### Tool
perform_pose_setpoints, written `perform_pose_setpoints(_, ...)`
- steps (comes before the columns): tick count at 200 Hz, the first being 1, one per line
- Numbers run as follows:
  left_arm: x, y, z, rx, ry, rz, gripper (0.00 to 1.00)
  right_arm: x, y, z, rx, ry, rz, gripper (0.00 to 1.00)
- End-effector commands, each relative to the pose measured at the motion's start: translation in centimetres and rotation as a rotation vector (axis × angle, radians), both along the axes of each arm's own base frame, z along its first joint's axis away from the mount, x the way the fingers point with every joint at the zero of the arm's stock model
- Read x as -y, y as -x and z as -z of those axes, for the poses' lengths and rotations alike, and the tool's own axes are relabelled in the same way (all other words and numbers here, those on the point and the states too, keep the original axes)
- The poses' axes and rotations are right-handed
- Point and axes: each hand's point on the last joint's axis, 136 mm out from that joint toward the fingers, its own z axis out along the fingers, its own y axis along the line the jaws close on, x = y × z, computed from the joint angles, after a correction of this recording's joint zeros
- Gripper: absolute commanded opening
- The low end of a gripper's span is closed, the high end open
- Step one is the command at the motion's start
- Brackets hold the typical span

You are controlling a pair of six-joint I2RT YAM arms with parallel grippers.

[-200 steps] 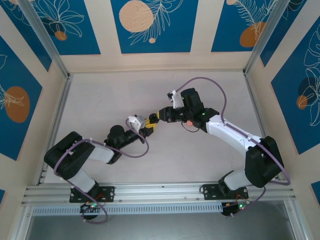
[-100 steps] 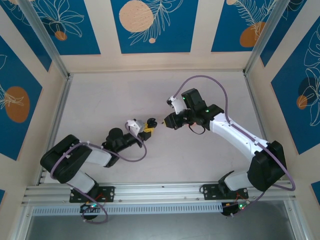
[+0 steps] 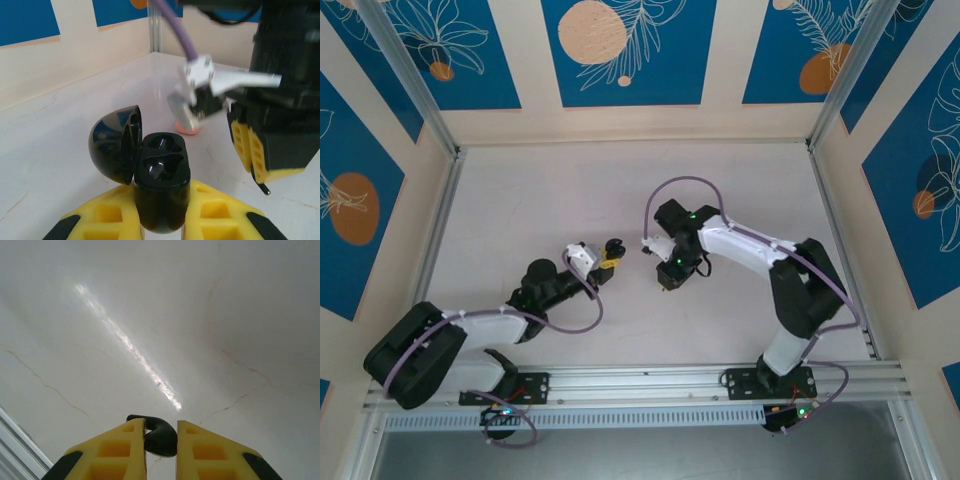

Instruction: Insert wireless bluetooth earbuds into charging case

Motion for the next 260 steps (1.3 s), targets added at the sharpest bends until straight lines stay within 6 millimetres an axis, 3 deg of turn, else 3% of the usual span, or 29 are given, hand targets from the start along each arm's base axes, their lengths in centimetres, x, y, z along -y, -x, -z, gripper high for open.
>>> perform_pose_setpoints(1,-0.5,0.6,1.1,-0.010,-0.062,-0.009,0.13,0.9,0.8,1.2,-0.039,0.114,-0.105,0.17)
perform_pose_setpoints(49,-1.1,0.9,0.7,-0.006,-0.082,-0.027,0.14,0.8,1.8,4.4,-0.138,0.204,-0.194,0.18)
perform_pose_setpoints(79,-1.3,1.0,0.5,-0.003,-0.085,-0.030,0.14,0.5,1.9,5.0,-0.162,0.206,-0.205,0.21)
perform_pose_setpoints(112,-1.3,0.9,0.4,-0.002,-0.086,-0.031,0.14,0.0,1.4,4.0,-0.140,0.187,-0.177,0.38)
perform_pose_setpoints(142,-1.2,0.9,0.5,-0.003,-0.086,-0.026,0.14,-0.5,0.5,0.8,-0.091,0.143,-0.109,0.44)
perform_pose_setpoints(174,-1.1,0.8,0.3,0.002,-0.085,-0.026,0.14,0.1,-1.2,-3.0,-0.032,0.122,0.123,0.44)
perform_pose_setpoints(201,-1.1,0.7,0.2,0.001,-0.084,-0.031,0.14,1.8,-1.3,-4.6,-0.118,0.159,0.491,0.40)
perform_pose_setpoints(236,-1.2,0.7,0.4,-0.008,-0.082,-0.035,0.14,1.4,0.4,-3.9,-0.305,0.130,0.768,0.40)
perform_pose_setpoints(260,-1.2,0.6,0.3,-0.006,-0.082,-0.038,0.14,0.7,1.2,-1.6,-0.388,0.150,0.826,0.40)
